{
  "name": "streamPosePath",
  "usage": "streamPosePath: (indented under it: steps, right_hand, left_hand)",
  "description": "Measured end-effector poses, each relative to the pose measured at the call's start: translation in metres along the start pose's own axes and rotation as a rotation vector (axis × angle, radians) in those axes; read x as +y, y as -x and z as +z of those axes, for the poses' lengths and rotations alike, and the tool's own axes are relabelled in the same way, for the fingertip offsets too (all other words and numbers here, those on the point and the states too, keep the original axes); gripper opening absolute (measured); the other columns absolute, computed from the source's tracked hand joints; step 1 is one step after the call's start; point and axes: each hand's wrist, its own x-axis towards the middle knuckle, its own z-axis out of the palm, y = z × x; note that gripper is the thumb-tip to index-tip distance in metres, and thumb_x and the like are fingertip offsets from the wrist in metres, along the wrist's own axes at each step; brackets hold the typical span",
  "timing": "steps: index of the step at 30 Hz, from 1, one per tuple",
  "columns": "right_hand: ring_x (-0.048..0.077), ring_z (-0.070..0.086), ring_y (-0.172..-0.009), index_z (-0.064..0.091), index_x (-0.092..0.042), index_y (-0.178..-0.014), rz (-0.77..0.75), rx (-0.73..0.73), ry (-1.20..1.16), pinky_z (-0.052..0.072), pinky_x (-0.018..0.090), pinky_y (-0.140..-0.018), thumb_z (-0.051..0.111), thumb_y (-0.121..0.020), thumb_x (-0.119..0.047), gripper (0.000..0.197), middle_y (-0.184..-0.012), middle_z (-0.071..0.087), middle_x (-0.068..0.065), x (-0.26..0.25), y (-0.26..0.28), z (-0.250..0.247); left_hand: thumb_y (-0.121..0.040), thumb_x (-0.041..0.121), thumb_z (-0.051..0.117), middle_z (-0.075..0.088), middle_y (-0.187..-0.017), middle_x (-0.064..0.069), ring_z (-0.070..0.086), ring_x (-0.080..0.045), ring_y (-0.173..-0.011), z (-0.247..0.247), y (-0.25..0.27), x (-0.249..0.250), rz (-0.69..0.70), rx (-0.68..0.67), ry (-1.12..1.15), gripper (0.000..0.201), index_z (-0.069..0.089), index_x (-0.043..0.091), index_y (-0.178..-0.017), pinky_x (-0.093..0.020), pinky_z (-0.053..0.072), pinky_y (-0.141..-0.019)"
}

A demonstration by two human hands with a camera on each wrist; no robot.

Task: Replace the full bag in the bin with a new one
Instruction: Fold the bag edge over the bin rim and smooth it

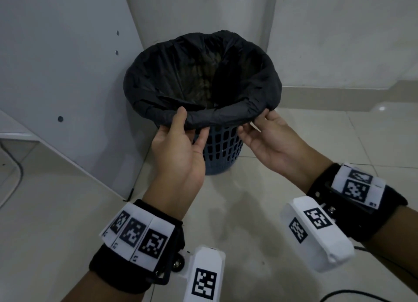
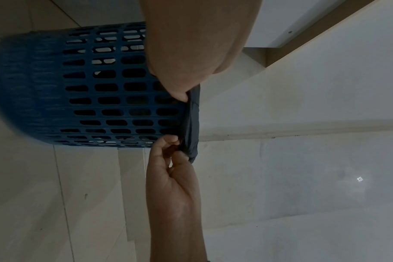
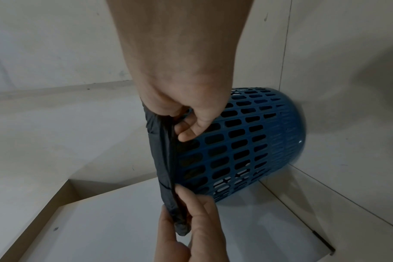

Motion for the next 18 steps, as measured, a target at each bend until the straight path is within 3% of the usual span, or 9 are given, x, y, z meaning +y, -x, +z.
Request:
streamPosePath:
  steps: [3,8,11,14,18]
  right_hand:
    - [0.011,0.062,-0.067,0.064,-0.012,-0.105,-0.001,0.022,-0.015,0.056,0.023,-0.064,0.047,-0.104,-0.006,0.018,-0.083,0.072,0.001,0.002,-0.002,0.003]
    - [0.01,0.069,-0.067,0.066,-0.002,-0.109,-0.055,0.091,-0.019,0.058,0.022,-0.07,0.064,-0.096,-0.013,0.017,-0.078,0.073,0.001,0.003,0.003,0.005]
    - [0.016,0.075,-0.081,0.066,0.001,-0.109,-0.085,0.105,-0.073,0.061,0.027,-0.074,0.059,-0.098,-0.01,0.016,-0.092,0.077,0.008,-0.001,0.006,0.01]
    - [0.02,0.074,-0.095,0.061,0.0,-0.121,-0.082,0.062,-0.114,0.061,0.032,-0.083,0.049,-0.104,-0.02,0.028,-0.107,0.074,0.014,-0.006,0.011,0.013]
    - [0.021,0.07,-0.107,0.056,-0.001,-0.132,-0.054,-0.009,-0.089,0.056,0.033,-0.095,0.056,-0.1,-0.03,0.043,-0.119,0.071,0.014,-0.01,0.02,0.017]
  left_hand:
    - [-0.095,0.01,0.065,0.07,-0.119,-0.013,0.07,-0.023,-0.104,0.0,0.0,0.001,-0.008,0.001,-0.005,0.032,0.062,0.004,-0.127,-0.034,0.062,-0.072]
    - [-0.095,0.009,0.066,0.071,-0.116,-0.013,0.071,-0.023,-0.103,0.0,0.0,0.001,-0.005,0.006,-0.002,0.032,0.063,0.003,-0.125,-0.035,0.062,-0.072]
    - [-0.095,0.008,0.066,0.071,-0.116,-0.012,0.071,-0.022,-0.103,0.0,-0.001,0.0,-0.006,-0.002,-0.005,0.031,0.063,0.002,-0.125,-0.035,0.062,-0.073]
    - [-0.095,0.006,0.065,0.071,-0.116,-0.013,0.07,-0.024,-0.105,0.0,-0.001,0.001,-0.002,-0.001,-0.004,0.029,0.063,0.002,-0.124,-0.038,0.062,-0.077]
    - [-0.096,0.009,0.064,0.071,-0.117,-0.013,0.071,-0.023,-0.105,0.0,-0.002,0.005,0.001,-0.01,0.0,0.028,0.063,0.002,-0.123,-0.037,0.062,-0.079]
